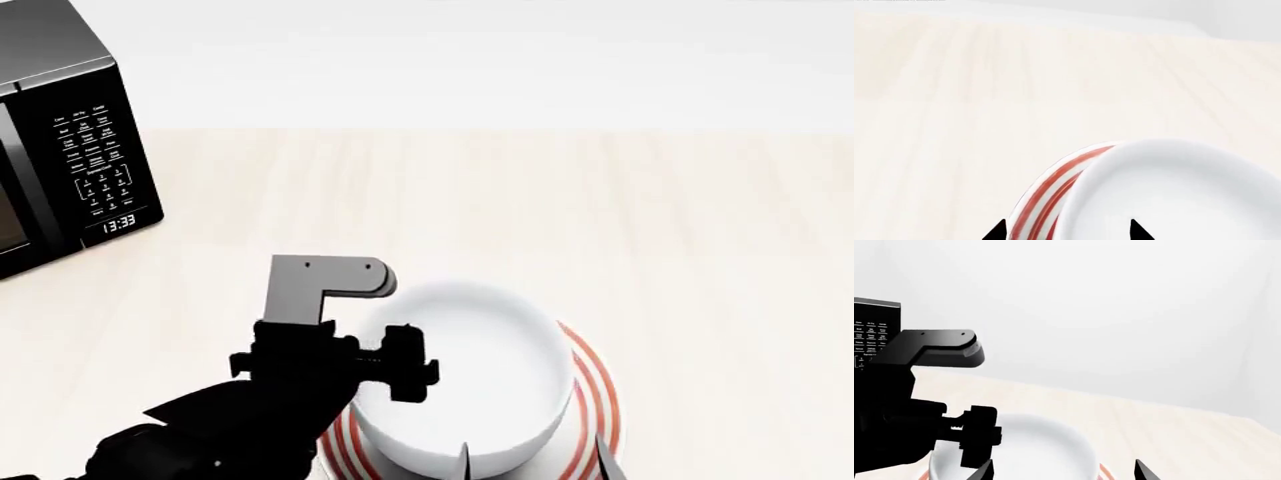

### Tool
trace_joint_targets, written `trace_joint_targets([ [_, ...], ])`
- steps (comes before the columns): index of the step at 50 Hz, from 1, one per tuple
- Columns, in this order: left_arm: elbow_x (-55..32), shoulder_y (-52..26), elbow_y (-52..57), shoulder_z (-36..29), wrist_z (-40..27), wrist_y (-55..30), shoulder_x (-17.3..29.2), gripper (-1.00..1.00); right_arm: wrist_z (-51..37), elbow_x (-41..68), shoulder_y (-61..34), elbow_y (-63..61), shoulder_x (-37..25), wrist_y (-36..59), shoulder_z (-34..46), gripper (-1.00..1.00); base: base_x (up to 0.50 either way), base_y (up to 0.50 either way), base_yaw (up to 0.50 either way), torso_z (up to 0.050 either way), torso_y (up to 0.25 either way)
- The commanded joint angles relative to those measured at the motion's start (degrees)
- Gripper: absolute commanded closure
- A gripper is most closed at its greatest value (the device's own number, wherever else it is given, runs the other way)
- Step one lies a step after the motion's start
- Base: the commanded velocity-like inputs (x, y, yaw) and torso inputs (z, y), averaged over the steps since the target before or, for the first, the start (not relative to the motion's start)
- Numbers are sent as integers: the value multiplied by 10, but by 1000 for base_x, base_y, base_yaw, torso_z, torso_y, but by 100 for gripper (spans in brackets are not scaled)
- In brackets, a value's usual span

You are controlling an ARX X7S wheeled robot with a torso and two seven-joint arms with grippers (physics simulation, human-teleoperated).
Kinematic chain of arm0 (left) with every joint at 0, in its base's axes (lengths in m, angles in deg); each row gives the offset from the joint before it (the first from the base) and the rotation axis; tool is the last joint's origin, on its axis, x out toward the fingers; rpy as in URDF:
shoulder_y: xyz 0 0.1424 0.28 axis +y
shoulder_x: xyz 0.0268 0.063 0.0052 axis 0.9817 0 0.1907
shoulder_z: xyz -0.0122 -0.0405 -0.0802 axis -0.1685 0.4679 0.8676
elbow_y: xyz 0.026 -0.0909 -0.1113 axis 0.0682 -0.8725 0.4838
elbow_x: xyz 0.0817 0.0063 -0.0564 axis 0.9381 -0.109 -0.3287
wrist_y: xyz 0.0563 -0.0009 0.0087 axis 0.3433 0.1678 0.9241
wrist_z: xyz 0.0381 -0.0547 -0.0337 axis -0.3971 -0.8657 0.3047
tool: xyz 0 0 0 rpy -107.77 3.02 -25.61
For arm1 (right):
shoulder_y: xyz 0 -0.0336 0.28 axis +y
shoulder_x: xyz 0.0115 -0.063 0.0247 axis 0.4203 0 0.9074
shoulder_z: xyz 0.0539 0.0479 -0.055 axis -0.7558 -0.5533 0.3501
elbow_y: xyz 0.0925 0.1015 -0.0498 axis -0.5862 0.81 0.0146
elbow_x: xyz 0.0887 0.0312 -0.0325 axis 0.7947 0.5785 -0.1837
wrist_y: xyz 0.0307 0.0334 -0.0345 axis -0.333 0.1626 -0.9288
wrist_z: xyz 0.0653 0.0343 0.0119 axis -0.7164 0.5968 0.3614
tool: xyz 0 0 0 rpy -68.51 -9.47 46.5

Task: Pick up the white bowl and put it on the plate.

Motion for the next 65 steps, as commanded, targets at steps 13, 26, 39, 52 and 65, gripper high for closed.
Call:
trace_joint_targets([
  [13,131,-46,157,-16,-142,91,73,-100,4,-10,0,-17,6,0,-16,-100,0,0,0,0,0],
  [26,200,-40,291,-34,-235,145,177,-100,-6,-7,1,-49,-4,17,-30,-100,0,0,0,0,0],
  [39,273,-28,400,-53,-323,179,276,-100,-11,-6,1,-75,-11,31,-34,-100,0,0,0,0,0],
  [52,376,-14,595,-78,-456,194,392,-100,-23,3,7,-131,-27,60,-58,-100,0,0,0,0,0],
  [65,460,-5,714,-90,-540,185,462,-100,-30,1,4,-184,-33,90,-59,-100,0,0,0,0,0],
])
